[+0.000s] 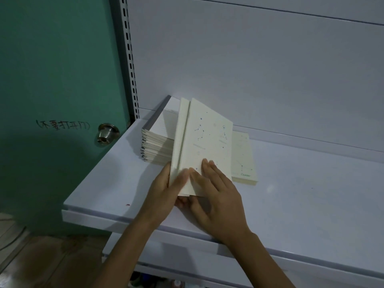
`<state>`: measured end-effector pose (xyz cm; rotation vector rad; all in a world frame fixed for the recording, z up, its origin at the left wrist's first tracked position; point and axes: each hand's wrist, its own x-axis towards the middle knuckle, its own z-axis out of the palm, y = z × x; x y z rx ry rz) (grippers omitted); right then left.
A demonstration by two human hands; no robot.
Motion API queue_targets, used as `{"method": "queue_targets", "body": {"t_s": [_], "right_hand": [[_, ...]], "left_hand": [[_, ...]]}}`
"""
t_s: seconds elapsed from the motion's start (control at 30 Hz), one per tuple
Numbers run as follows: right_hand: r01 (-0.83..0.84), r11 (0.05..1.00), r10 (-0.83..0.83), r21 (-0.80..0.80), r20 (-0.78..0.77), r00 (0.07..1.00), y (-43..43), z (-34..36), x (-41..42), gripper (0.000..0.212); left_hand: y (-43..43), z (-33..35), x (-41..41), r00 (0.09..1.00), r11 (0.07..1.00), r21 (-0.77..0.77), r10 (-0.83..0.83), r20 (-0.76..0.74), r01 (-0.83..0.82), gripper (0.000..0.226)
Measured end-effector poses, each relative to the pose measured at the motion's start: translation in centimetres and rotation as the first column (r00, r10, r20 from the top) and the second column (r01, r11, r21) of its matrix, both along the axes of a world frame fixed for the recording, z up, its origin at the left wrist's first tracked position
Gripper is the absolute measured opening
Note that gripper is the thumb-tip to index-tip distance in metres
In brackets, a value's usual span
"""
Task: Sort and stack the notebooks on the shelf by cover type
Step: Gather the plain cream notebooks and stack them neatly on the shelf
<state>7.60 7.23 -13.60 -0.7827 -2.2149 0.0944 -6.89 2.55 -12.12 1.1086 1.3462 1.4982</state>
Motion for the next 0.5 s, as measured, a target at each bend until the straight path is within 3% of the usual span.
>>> {"method": "queue_targets", "body": {"t_s": [0.1,0.3,0.5], "right_hand": [[-0.012,0.999,0.011,-0.035,-0.044,0.999,0.1,0.3,-0.1,0.042],[0.121,0.992,-0.126,-0.044,-0.132,0.983,0.4,0.8,-0.2,0.037],[0.275,0.860,-0.430,-0.430,-0.322,0.844,1.2,0.7,0.2,0.058]], "left_hand": [[0.1,-0.3,-0.1,0.998,1.000,0.006,0.005,-0.057,-0.005,0.038],[0.0,-0.3,0.0,0.997,1.000,-0.004,-0.025,-0.077,0.024,0.025],[-0.3,-0.4,-0.5,0.997,0.996,0.050,-0.080,0.013,0.079,0.027]]}}
